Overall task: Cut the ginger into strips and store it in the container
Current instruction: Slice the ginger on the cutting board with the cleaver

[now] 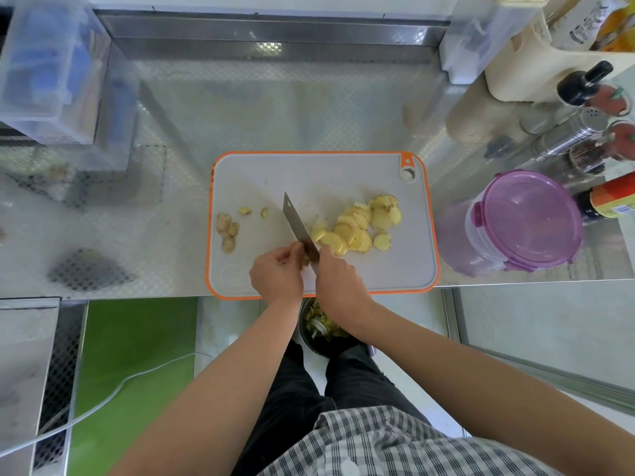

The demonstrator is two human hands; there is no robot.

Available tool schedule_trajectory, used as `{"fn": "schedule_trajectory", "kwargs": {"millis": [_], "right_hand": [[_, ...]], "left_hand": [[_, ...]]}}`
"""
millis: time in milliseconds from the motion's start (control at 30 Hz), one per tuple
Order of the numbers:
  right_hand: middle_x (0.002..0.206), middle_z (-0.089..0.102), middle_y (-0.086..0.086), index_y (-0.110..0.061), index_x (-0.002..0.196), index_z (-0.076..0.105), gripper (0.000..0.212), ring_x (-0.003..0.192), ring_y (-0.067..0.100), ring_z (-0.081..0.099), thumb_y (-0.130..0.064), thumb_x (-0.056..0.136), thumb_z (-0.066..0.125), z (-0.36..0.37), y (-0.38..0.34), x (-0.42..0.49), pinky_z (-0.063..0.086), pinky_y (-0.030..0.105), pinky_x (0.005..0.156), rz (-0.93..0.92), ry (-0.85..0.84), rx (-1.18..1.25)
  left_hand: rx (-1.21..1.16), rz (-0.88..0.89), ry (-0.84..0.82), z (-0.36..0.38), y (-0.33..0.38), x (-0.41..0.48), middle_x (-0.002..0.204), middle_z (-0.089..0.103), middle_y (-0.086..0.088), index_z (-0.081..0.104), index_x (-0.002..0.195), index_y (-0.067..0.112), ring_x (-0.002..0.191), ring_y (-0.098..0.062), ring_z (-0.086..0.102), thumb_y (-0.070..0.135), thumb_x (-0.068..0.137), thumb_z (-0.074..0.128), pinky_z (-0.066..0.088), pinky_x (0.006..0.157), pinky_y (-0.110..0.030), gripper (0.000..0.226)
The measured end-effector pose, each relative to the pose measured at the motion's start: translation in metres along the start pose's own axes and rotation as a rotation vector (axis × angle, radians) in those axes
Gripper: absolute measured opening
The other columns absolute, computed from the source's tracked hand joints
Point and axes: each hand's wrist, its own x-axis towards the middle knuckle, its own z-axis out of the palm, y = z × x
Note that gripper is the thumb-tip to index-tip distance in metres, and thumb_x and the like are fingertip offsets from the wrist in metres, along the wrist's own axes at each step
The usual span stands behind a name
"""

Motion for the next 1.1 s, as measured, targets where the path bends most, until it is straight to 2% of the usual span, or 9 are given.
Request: {"fn": "schedule_trajectory", "kwargs": {"millis": [200,367,433,500,567,633,800,967,1100], "right_hand": [[0.074,0.042,0.000,-0.011,0.105,0.033,0.015,0.068,0.025,0.046,-0.002,0.096,0.041,0.010,0.002,0.008,0.036,0.035,0.061,-0.025,0.059,-0.030],[0.075,0.044,0.002,-0.011,0.104,0.033,0.014,0.072,0.029,0.054,-0.004,0.096,0.042,0.009,0.004,0.010,0.037,0.036,0.060,-0.031,0.037,-0.033],[0.078,0.048,0.007,-0.012,0.101,0.033,0.009,0.075,0.030,0.055,-0.008,0.098,0.041,0.004,0.006,0.012,0.037,0.037,0.059,-0.032,0.015,0.025],[0.075,0.049,0.008,-0.013,0.096,0.031,0.008,0.071,0.029,0.052,-0.014,0.099,0.039,-0.004,0.010,0.013,0.037,0.037,0.058,-0.038,0.019,0.086],[0.070,0.049,0.006,-0.014,0.095,0.031,0.009,0.066,0.028,0.049,-0.015,0.099,0.038,-0.010,0.014,0.010,0.036,0.037,0.056,-0.053,0.050,0.102],[0.067,0.047,0.005,-0.015,0.094,0.030,0.009,0.060,0.026,0.046,-0.015,0.099,0.038,-0.013,0.017,0.004,0.036,0.036,0.054,-0.078,0.063,0.091],[0.071,0.049,0.006,-0.016,0.093,0.028,0.015,0.066,0.030,0.050,-0.006,0.096,0.038,-0.014,0.019,-0.006,0.040,0.040,0.057,-0.105,0.055,0.003],[0.068,0.040,0.001,-0.018,0.093,0.025,0.018,0.066,0.027,0.046,-0.006,0.097,0.038,-0.016,0.019,-0.007,0.036,0.037,0.057,-0.117,0.059,-0.075],[0.066,0.039,-0.001,-0.018,0.093,0.024,0.018,0.063,0.026,0.044,-0.006,0.097,0.038,-0.014,0.021,-0.009,0.034,0.035,0.054,-0.132,0.067,-0.096]], "left_hand": [[0.000,0.014,-0.021,-0.001,-0.008,0.002,0.077,0.075,-0.002,0.079,0.086,0.014,0.074,-0.018,0.069,0.028,0.085,0.070,0.051,0.066,-0.030,0.016],[-0.047,0.007,-0.086,-0.005,-0.006,-0.001,0.065,0.071,0.007,0.078,0.073,0.020,0.065,-0.011,0.064,0.028,0.085,0.069,0.048,0.060,-0.027,0.017],[-0.109,-0.059,-0.104,-0.005,-0.006,0.002,0.069,0.073,0.004,0.078,0.078,0.018,0.070,-0.013,0.068,0.028,0.083,0.072,0.054,0.067,-0.030,0.013],[-0.198,-0.133,-0.125,-0.006,-0.005,0.003,0.074,0.074,0.000,0.078,0.082,0.017,0.074,-0.018,0.072,0.026,0.080,0.076,0.058,0.078,-0.039,0.009],[-0.278,-0.179,-0.141,-0.008,-0.003,0.002,0.071,0.074,-0.001,0.075,0.075,0.022,0.072,-0.020,0.072,0.021,0.078,0.079,0.058,0.081,-0.043,0.005],[-0.311,-0.187,-0.145,-0.008,-0.003,0.001,0.068,0.073,0.001,0.073,0.070,0.026,0.071,-0.020,0.072,0.016,0.078,0.078,0.058,0.082,-0.045,0.015],[-0.316,-0.209,-0.146,-0.008,-0.004,0.002,0.076,0.073,-0.006,0.075,0.079,0.019,0.073,-0.022,0.072,0.011,0.080,0.076,0.057,0.084,-0.046,0.009],[-0.285,-0.205,-0.133,-0.004,-0.006,0.005,0.072,0.073,-0.002,0.073,0.073,0.027,0.073,-0.023,0.072,0.013,0.079,0.077,0.057,0.083,-0.046,0.016],[-0.266,-0.205,-0.125,-0.004,-0.004,0.005,0.077,0.073,-0.009,0.076,0.086,0.013,0.072,-0.023,0.072,0.010,0.081,0.075,0.058,0.082,-0.043,0.006]]}}
